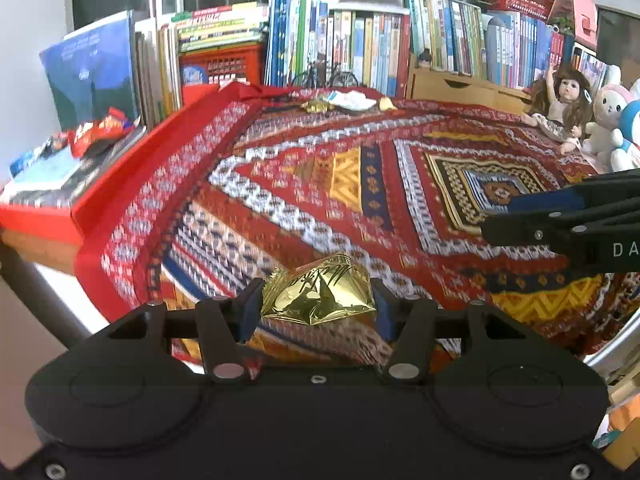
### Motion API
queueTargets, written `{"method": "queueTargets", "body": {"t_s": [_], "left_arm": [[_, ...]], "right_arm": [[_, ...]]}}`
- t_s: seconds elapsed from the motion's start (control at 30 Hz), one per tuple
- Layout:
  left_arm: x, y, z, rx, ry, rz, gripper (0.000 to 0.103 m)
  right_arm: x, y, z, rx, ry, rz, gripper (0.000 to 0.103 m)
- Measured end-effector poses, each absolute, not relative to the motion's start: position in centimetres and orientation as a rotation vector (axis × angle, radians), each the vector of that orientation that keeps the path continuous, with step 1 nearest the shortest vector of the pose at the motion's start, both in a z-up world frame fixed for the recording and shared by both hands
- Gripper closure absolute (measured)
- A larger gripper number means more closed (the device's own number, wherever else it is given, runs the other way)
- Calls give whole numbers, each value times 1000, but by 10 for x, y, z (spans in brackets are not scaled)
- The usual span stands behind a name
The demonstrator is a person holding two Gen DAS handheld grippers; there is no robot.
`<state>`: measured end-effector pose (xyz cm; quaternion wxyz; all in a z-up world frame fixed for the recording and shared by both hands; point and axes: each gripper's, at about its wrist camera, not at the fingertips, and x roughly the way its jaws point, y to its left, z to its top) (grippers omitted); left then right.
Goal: Collect trash
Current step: 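Carry the gold foil and red stick toward the bed edge with both tools, then open the left tool to drop the gold foil while the right tool holds the red stick, then open the right tool to drop the red stick off the bed edge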
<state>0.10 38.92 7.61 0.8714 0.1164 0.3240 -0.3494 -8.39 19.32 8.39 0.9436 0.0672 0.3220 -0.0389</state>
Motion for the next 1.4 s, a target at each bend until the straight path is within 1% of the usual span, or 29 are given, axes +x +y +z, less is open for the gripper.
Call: {"method": "queueTargets", "body": {"t_s": [0.3, 0.4, 0.53, 0.6, 0.7, 0.77, 0.83, 1.13, 1.33, 1.37, 1.4], "left_arm": [[-9, 395, 58, 284, 743, -720, 49], [-8, 396, 55, 276, 753, -715, 44], [-4, 395, 56, 261, 751, -712, 17], [-2, 395, 57, 271, 743, -722, 16], [1, 396, 61, 280, 741, -715, 11], [3, 400, 65, 278, 727, -689, 4], [4, 407, 69, 271, 721, -652, 0], [20, 449, 90, 226, 702, -513, 0], [22, 473, 98, 198, 679, -438, 0], [21, 476, 99, 199, 674, -429, 0], [21, 479, 100, 202, 671, -422, 0]], "right_arm": [[-89, 200, 75, 153, 681, -70, 54], [-87, 200, 75, 153, 683, -69, 54], [-84, 200, 77, 147, 681, -70, 53], [-82, 201, 77, 143, 680, -71, 53], [-81, 202, 76, 146, 683, -71, 52], [-79, 204, 75, 151, 684, -69, 51], [-77, 207, 75, 156, 687, -57, 50], [-63, 234, 71, 131, 704, 31, 50], [-51, 260, 64, 65, 726, 111, 50], [-48, 265, 63, 52, 725, 120, 47], [-46, 268, 62, 38, 724, 122, 36]]}}
